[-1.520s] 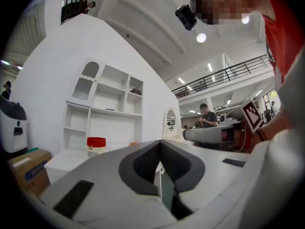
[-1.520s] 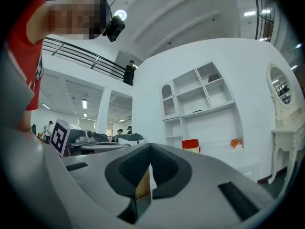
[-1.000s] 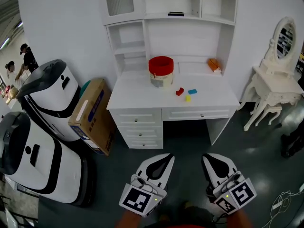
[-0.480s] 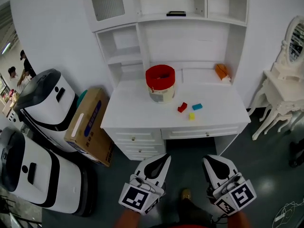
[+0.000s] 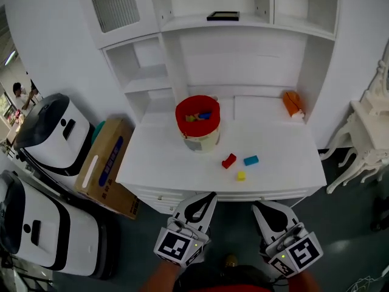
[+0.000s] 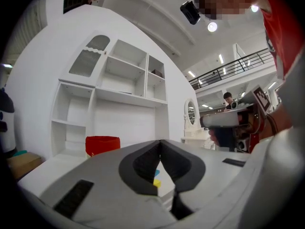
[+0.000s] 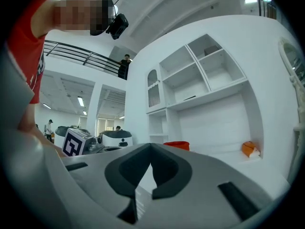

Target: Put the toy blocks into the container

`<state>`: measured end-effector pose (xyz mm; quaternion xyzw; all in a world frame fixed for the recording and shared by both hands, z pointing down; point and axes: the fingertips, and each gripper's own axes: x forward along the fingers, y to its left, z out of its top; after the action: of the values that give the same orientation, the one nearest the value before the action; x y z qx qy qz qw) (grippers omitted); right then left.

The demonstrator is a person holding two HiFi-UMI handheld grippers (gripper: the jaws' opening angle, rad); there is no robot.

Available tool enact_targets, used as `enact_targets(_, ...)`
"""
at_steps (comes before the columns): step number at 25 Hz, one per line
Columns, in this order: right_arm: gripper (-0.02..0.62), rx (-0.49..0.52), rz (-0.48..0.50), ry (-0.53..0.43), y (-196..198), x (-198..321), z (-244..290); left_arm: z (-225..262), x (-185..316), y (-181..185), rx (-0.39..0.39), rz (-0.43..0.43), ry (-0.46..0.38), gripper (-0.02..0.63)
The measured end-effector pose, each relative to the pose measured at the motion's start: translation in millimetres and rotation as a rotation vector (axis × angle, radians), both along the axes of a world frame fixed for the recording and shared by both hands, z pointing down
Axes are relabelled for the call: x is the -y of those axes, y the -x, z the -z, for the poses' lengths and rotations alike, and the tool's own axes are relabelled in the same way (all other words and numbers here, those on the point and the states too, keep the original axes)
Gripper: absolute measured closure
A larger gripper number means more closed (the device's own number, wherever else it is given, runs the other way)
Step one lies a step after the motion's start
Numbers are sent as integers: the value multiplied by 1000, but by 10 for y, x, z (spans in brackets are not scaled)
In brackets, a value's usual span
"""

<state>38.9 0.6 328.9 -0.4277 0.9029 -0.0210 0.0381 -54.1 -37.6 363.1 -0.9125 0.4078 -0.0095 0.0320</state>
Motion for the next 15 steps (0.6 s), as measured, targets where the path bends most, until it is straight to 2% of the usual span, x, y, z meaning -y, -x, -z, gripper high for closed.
enact_targets(6, 577, -9, -21, 19, -62, 370, -106, -287, 534, -104, 81, 6, 40, 581)
enact_targets(13, 577, -20, -106, 40, -113, 754, -178, -821, 1187, -180, 206, -53, 160, 547)
enact_targets(15, 577, -22, -127, 47, -115, 858, -197, -987, 1351, -200, 247, -64, 211, 481)
